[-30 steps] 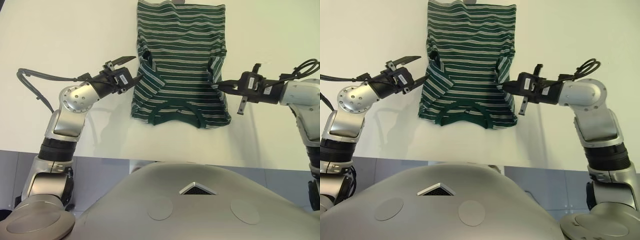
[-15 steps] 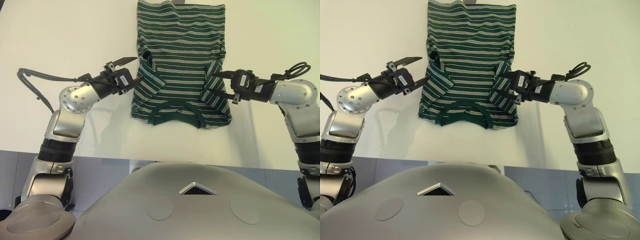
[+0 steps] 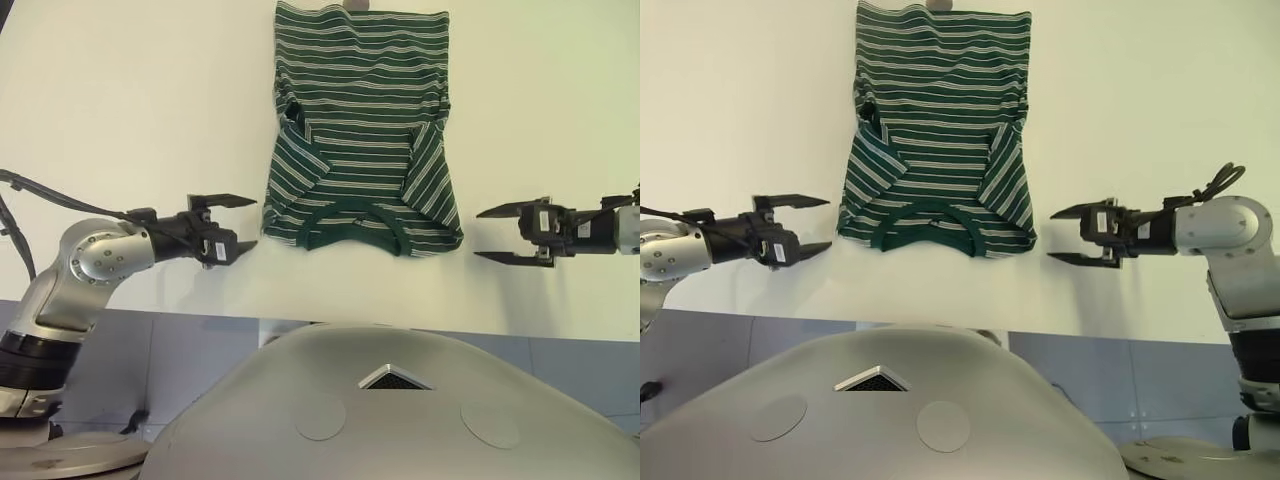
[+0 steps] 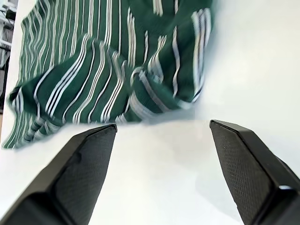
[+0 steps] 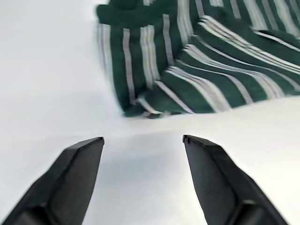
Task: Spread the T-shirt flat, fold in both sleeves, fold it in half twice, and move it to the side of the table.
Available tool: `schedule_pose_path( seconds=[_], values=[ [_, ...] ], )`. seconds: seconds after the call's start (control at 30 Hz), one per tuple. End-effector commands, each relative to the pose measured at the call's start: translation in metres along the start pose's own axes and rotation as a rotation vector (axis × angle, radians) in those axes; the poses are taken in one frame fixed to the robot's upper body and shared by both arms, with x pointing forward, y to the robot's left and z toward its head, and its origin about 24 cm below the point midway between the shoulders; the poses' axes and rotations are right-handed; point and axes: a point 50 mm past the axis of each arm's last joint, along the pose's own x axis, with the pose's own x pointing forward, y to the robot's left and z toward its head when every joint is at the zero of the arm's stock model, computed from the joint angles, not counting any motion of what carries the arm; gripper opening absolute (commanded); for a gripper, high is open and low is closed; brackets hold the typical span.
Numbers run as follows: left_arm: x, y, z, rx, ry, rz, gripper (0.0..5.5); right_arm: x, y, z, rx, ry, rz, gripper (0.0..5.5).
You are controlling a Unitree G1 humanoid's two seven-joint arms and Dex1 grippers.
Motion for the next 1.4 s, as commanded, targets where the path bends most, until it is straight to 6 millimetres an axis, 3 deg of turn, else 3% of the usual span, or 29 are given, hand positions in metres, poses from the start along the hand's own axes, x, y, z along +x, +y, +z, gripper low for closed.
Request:
schedule_pose_path(
  seconds=[0.03, 0.33, 0.53, 0.87, 1.03, 1.2, 1.4],
  values=[
    [0.009, -0.007, -0.001, 0.021, 0.004, -0.009, 3.67, 0.012, 0.004, 0.003, -0.05, -0.007, -0.014, 3.15],
    [0.012, -0.006, -0.008, 0.046, 0.012, -0.009, 3.67, 0.026, -0.006, 0.009, -0.099, -0.028, -0.124, 3.15],
    [0.015, -0.002, -0.009, 0.054, -0.006, -0.006, 2.65, 0.029, -0.009, 0.009, -0.11, -0.022, -0.137, 3.15],
    [0.024, 0.003, -0.003, 0.068, -0.055, 0.015, 0.58, 0.026, -0.009, 0.011, -0.116, -0.031, -0.125, 1.07],
    [0.022, 0.005, -0.002, 0.063, -0.065, 0.006, 0.01, 0.024, -0.011, 0.013, -0.116, -0.036, -0.126, 0.1],
    [0.016, 0.012, 0.002, 0.034, -0.084, 0.02, 0.01, 0.02, -0.012, 0.016, -0.108, -0.046, -0.102, 0.04],
    [-0.009, 0.042, 0.021, -0.097, -0.206, 0.107, 0.01, 0.002, -0.011, 0.026, -0.089, -0.084, -0.046, 0.04]
  ],
)
